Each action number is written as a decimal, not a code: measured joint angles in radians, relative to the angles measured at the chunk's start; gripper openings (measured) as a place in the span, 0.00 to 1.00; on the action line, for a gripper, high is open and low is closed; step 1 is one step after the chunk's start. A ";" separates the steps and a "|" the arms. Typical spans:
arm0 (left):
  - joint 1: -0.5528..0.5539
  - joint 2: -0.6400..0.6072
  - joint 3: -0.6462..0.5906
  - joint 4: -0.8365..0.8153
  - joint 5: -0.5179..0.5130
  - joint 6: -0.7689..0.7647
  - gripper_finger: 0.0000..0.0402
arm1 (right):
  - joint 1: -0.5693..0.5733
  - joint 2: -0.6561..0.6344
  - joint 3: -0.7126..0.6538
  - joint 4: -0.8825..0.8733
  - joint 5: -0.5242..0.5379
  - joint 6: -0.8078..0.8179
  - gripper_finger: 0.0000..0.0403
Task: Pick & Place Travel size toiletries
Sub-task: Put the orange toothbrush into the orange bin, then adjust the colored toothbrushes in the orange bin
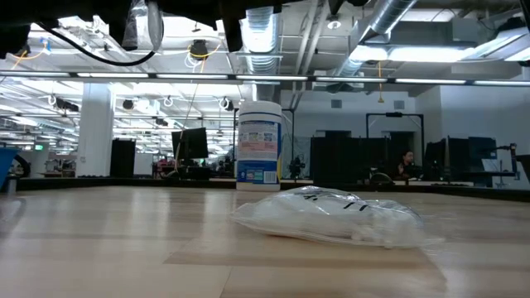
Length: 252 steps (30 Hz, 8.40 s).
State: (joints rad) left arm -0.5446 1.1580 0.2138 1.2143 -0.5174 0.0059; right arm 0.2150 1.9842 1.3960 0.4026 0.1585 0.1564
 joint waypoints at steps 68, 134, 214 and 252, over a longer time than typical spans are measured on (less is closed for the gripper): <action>-0.336 0.449 1.149 -1.758 0.341 -2.341 0.04 | -0.558 -0.584 -0.240 -0.004 -0.218 -0.424 0.67; -0.488 0.453 0.837 -2.122 0.760 -2.237 0.34 | -0.529 -0.546 -0.204 -0.059 -0.218 -0.392 0.67; -0.425 0.362 0.750 -2.032 0.645 -2.255 0.00 | -0.528 -0.547 -0.204 -0.061 -0.218 -0.400 0.67; -0.412 0.415 0.841 -2.376 0.990 -2.114 0.00 | -0.528 -0.547 -0.204 -0.063 -0.218 -0.401 0.67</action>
State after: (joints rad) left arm -0.9569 1.5727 1.0544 -1.1615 0.4729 -2.1084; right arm -0.3134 1.4376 1.1919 0.3401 -0.0593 -0.2446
